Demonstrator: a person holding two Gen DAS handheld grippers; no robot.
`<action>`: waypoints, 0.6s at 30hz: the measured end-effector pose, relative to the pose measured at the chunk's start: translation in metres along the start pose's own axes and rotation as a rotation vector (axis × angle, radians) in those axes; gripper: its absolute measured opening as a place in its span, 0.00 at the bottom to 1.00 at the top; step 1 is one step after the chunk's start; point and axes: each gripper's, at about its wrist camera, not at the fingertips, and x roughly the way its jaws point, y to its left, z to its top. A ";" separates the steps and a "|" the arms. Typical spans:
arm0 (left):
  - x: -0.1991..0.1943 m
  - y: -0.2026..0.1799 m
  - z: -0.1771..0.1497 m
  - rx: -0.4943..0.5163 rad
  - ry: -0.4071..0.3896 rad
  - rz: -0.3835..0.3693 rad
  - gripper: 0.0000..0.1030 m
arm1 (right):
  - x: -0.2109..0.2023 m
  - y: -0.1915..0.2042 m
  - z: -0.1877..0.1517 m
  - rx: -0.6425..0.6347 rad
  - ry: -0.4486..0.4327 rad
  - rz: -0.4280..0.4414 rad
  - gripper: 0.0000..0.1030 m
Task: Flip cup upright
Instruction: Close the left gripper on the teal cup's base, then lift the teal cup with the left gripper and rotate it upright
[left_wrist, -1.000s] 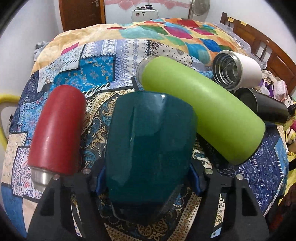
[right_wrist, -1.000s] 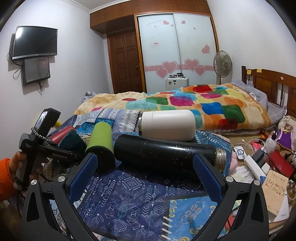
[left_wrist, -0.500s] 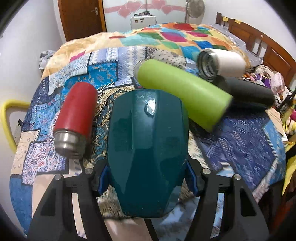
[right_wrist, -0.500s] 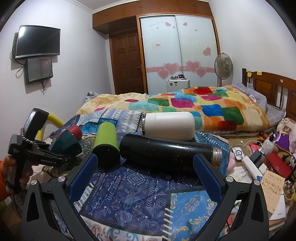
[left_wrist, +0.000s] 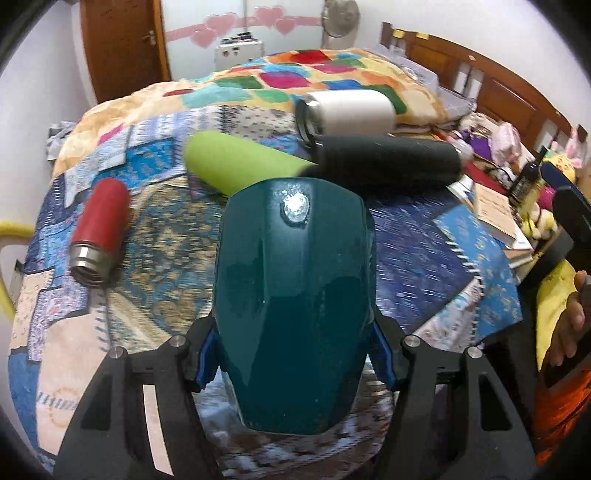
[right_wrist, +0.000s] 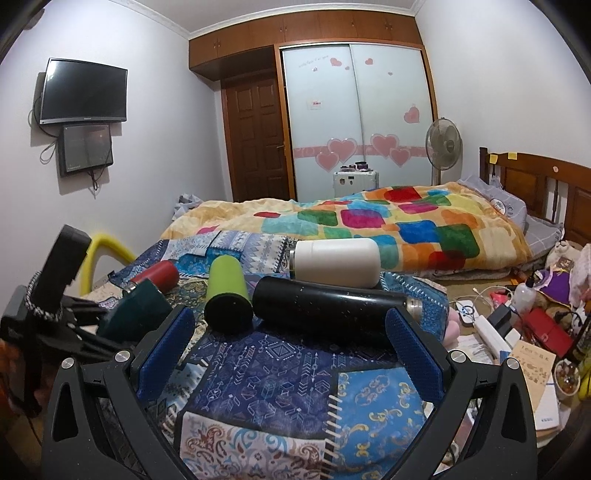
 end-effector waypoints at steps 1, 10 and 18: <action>0.004 -0.004 0.000 0.003 0.006 -0.007 0.64 | 0.000 -0.001 0.000 0.003 0.000 -0.001 1.00; 0.038 -0.021 0.000 0.003 0.042 -0.039 0.64 | 0.006 -0.006 -0.010 0.008 0.034 -0.015 1.00; 0.043 -0.024 0.000 0.018 0.033 -0.026 0.64 | 0.013 -0.006 -0.014 -0.002 0.055 -0.012 1.00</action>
